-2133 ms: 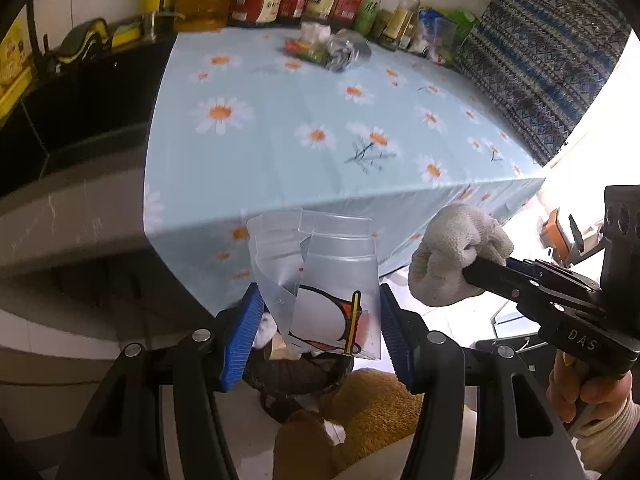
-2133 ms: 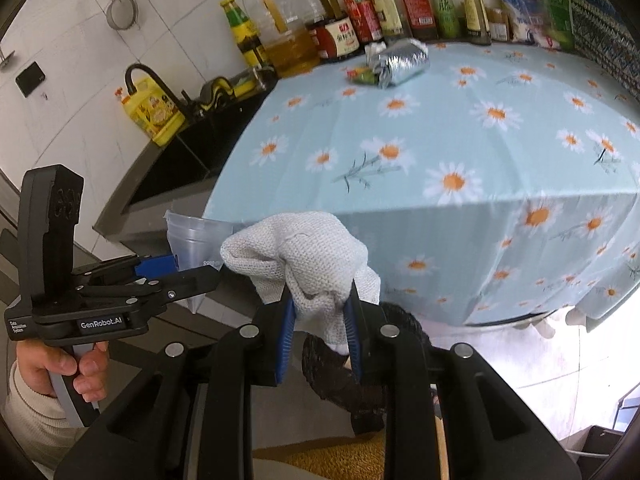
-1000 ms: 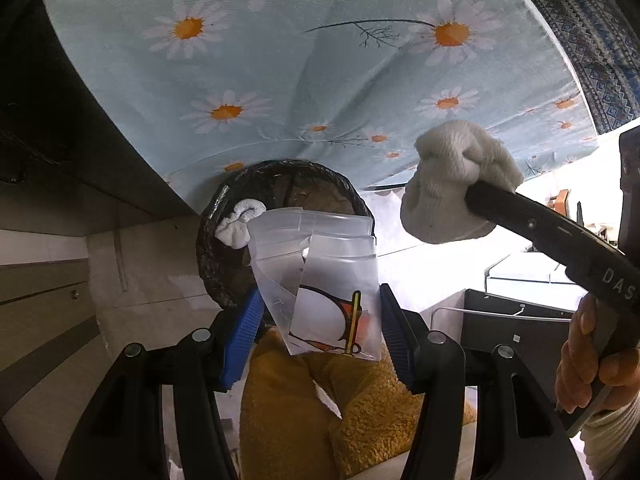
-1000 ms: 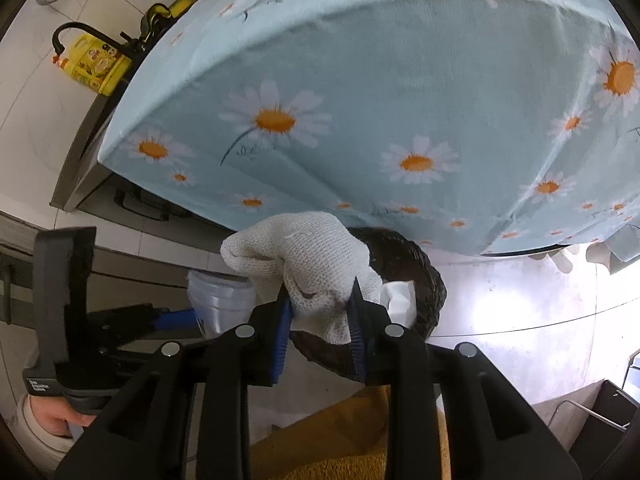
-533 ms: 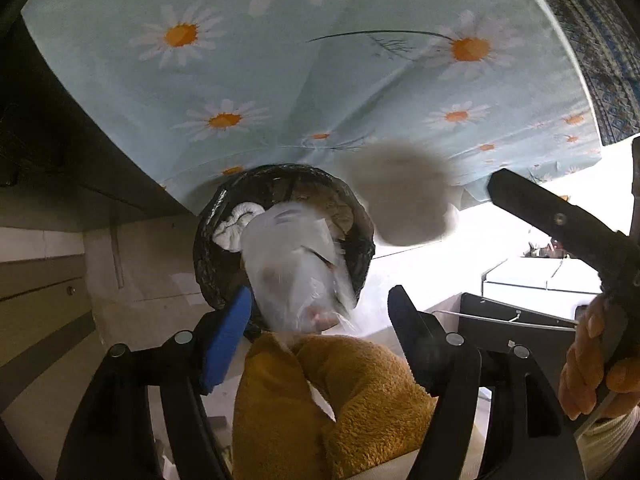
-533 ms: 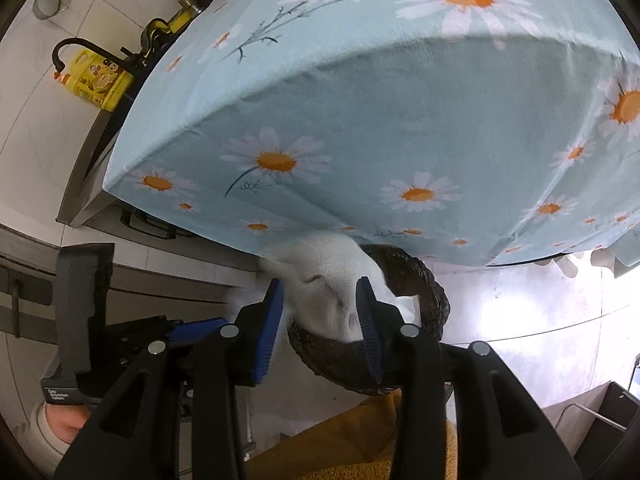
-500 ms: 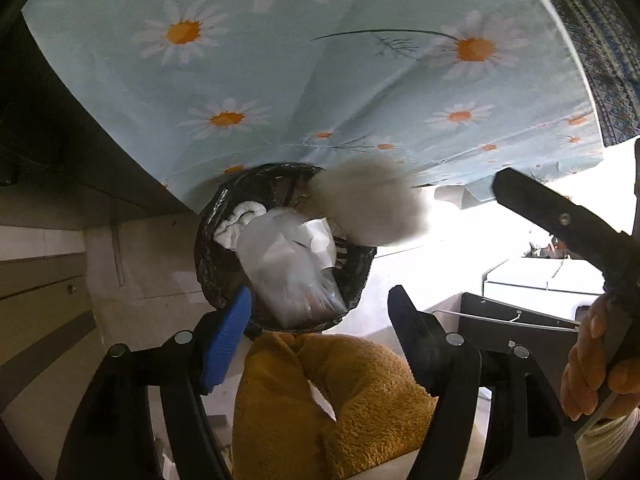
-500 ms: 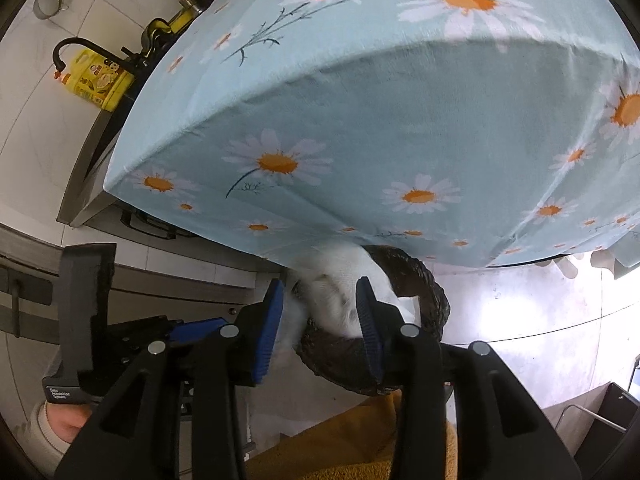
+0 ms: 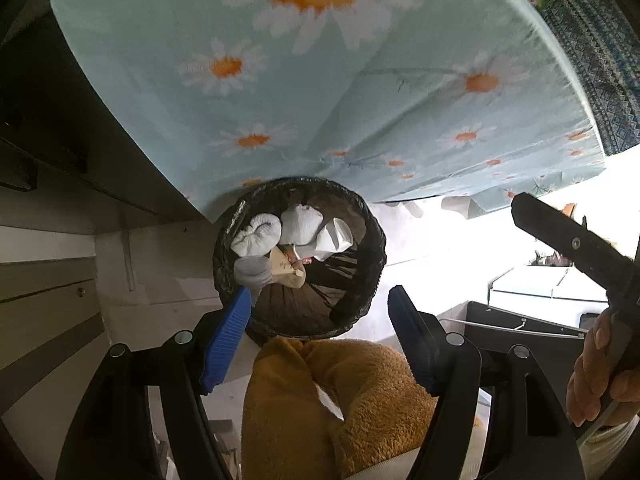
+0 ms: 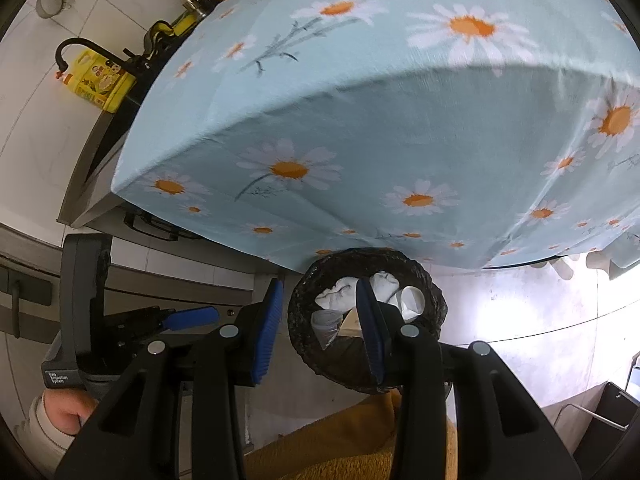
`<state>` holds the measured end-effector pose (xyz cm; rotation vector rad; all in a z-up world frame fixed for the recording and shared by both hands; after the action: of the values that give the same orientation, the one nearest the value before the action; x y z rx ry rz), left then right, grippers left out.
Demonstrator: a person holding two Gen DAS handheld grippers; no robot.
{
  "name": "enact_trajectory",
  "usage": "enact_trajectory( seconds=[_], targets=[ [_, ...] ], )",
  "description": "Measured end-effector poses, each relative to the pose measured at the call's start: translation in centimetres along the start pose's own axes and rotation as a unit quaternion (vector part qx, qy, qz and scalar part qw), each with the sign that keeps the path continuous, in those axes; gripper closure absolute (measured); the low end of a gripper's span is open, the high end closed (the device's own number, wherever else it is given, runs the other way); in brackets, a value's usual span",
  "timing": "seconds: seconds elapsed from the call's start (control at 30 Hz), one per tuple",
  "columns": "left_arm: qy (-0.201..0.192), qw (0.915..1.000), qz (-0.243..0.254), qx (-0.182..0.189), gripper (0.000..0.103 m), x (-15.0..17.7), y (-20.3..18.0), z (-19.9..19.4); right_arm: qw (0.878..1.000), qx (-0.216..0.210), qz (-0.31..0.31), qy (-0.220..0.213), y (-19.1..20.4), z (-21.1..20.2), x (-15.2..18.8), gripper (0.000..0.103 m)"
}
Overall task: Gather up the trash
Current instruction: 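Open both tools to drop the bag and cloth into the bin, then raise both tools back up toward the table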
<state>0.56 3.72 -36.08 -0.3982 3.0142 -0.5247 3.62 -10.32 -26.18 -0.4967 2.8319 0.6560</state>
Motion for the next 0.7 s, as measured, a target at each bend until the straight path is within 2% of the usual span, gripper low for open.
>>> enact_trajectory(
  seconds=[0.1,0.5,0.7],
  targets=[
    [-0.012,0.9999,0.003,0.003,0.034,-0.4,-0.2,-1.2,1.000,0.006,-0.005,-0.007,0.4,-0.7,-0.1,0.056],
    [-0.069,0.9969,0.033,0.021,0.034,-1.1,-2.3,-7.6,0.998,0.027,-0.016,-0.060,1.7,-5.8,-1.1,0.056],
    [-0.113,0.9913,0.056,0.037,0.034,-1.7,-3.8,-11.8,0.993,0.042,-0.027,-0.109,2.4,-10.1,-2.5,0.049]
  ],
)
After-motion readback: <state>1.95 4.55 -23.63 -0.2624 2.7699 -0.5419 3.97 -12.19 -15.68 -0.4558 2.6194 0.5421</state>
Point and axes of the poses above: each gripper's, at about its wrist camera, not at the fingertips, and z roughly the way its jaws point, y to its left, x to its underside, the point moved 6 cm from there along z, roughly the way its jaws point, and after that the axes turned 10 degrees about -z, right-handed, at the moved point
